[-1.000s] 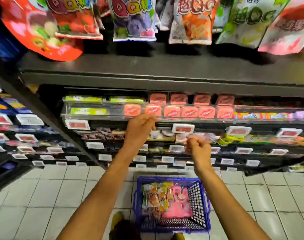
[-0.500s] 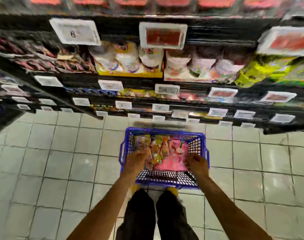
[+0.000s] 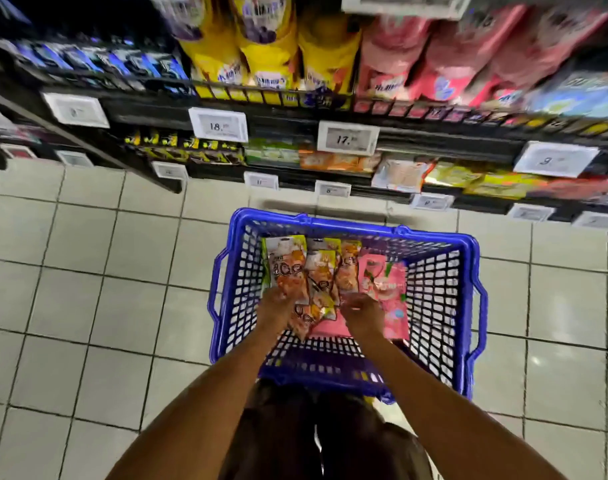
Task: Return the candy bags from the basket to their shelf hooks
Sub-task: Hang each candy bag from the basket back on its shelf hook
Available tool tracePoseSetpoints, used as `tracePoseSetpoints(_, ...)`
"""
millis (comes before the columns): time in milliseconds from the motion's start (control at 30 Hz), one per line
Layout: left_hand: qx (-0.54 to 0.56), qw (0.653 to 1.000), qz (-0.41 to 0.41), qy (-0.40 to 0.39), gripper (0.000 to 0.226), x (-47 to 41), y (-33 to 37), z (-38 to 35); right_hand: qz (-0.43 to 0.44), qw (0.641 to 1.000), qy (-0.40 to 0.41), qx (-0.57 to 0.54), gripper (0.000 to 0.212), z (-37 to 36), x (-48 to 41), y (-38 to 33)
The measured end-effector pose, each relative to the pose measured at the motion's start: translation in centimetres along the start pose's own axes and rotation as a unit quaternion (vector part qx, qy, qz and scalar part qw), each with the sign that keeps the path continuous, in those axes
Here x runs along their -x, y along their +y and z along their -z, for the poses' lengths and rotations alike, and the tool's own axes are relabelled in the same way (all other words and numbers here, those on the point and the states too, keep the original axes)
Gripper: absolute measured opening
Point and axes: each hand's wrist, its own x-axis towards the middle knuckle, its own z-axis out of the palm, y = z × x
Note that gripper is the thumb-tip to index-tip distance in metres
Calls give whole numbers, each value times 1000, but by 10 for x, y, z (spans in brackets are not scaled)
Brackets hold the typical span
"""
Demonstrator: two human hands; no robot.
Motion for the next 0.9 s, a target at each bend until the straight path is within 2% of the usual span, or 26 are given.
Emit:
tracePoseSetpoints(33,63,998,3,10,22,-10,3,-5,6,1000,13,-1,12,-11,-9,6)
tracePoseSetpoints(67,106,994,9,23,29,-25,1,-10,6,1000,27,2,19,-23,-18,13)
tracePoseSetpoints(167,168,983,23,71,75,-68,1,-25,-14,999,28,26,35,-48,-42,28)
tracePoseSetpoints(233,153,985,54,63,103,-88,-1,-32,-24,998,23,51,35,-53,-52,32)
tracePoseSetpoints(267,103,991,61,62,112,-94,-3,-32,-22,997,22,70,32,-55,-55,34)
tracePoseSetpoints(333,23,997,56,52,119,-105,-10,-33,-4,994,29,104,28,-56,-56,34)
tracePoseSetpoints(433,42,997,42,57,105,-112,-13,-29,15,989,43,140,23,-56,-49,28)
tracePoseSetpoints(500,54,996,53,50,94,-110,-14,-22,18,992,32,124,22,-59,-46,20)
tracePoseSetpoints(633,55,997,28,41,81,-97,-32,-22,-19,986,-35,160,37,-72,-43,8)
tracePoseSetpoints(700,52,998,9,28,76,-93,-43,-24,-27,980,-93,175,37,-83,-44,9)
tracePoseSetpoints(800,97,994,46,-10,74,-91,-53,-26,-39,988,-117,93,8,-95,-48,18)
tracePoseSetpoints(833,117,992,43,-22,65,-91,-55,-27,-52,991,-106,57,6,-98,-51,22)
tracePoseSetpoints(900,147,988,31,-34,39,-84,-55,-25,-99,992,-68,-34,16,-98,-54,25)
